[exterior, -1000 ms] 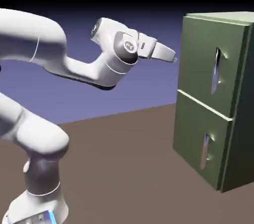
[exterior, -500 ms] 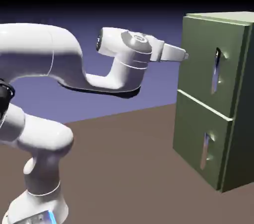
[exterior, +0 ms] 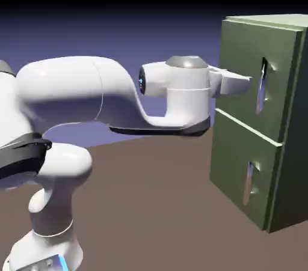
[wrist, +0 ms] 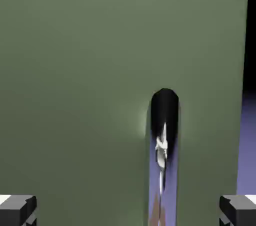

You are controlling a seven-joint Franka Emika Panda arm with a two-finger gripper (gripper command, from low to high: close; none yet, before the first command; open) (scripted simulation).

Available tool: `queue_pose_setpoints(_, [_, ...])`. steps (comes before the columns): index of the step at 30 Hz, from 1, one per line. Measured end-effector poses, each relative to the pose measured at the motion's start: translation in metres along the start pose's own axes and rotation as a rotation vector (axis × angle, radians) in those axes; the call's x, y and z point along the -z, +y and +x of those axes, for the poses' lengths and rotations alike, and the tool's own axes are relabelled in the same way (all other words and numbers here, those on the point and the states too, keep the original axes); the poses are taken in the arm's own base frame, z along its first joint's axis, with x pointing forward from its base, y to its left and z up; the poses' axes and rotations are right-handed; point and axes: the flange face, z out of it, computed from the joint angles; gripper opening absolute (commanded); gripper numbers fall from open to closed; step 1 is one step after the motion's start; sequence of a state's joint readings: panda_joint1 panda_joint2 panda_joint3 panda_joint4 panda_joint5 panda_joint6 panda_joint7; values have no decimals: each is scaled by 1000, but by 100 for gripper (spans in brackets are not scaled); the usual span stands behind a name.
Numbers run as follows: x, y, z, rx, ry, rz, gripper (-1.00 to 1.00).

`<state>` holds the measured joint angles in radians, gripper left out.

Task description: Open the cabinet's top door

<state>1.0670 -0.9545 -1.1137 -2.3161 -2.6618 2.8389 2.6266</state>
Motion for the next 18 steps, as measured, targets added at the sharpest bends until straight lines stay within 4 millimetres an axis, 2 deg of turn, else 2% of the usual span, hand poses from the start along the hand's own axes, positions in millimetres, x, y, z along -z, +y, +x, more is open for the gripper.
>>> queue_pose_setpoints(5, [-20, 29, -6, -15, 22, 41, 100])
queue_pose_setpoints(7, [-21, 30, -7, -15, 22, 42, 100])
queue_pose_setpoints(12, [-70, 28, -6, -15, 22, 42, 100])
queue_pose_setpoints(13, [-71, 28, -6, -15, 22, 42, -100])
queue_pose_setpoints(15, [-71, 28, -6, -15, 22, 42, -100])
queue_pose_setpoints(18, [-54, 22, -12, -15, 66, -1, -100])
